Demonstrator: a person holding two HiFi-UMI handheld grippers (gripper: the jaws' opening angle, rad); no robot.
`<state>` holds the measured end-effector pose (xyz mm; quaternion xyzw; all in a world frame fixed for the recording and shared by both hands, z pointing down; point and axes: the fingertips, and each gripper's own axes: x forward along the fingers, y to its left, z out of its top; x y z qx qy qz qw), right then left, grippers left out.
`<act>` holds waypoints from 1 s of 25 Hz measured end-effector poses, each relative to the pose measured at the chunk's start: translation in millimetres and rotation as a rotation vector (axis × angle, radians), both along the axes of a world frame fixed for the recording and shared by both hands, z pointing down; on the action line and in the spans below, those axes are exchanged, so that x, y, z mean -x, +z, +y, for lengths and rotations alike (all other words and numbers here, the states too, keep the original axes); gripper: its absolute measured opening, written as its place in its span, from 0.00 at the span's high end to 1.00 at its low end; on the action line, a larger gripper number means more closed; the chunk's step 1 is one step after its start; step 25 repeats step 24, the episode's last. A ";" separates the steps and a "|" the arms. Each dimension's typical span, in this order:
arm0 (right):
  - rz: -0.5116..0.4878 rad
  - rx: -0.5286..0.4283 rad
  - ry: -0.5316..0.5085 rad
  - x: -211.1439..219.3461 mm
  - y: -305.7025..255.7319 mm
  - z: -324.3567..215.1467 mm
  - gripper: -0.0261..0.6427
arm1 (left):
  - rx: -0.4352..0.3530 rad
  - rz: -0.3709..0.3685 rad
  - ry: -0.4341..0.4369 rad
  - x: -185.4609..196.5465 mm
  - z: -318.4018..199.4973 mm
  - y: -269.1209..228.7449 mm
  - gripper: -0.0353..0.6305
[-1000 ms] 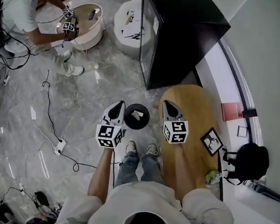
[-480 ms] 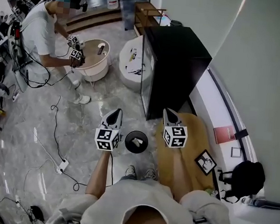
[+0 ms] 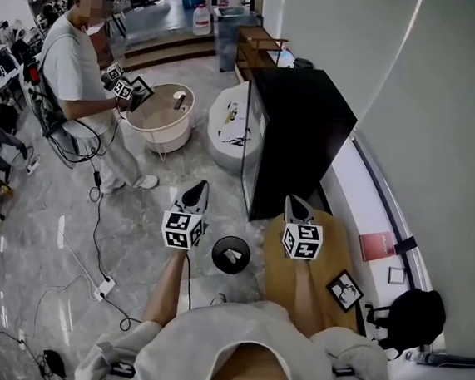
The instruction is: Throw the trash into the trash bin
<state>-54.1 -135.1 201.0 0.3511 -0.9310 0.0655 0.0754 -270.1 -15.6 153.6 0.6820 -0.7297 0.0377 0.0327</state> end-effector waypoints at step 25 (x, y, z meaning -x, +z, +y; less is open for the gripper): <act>0.018 -0.028 -0.035 4.7 -12.4 -8.1 0.92 | -0.021 0.002 -0.008 -6.0 -12.5 -7.7 0.92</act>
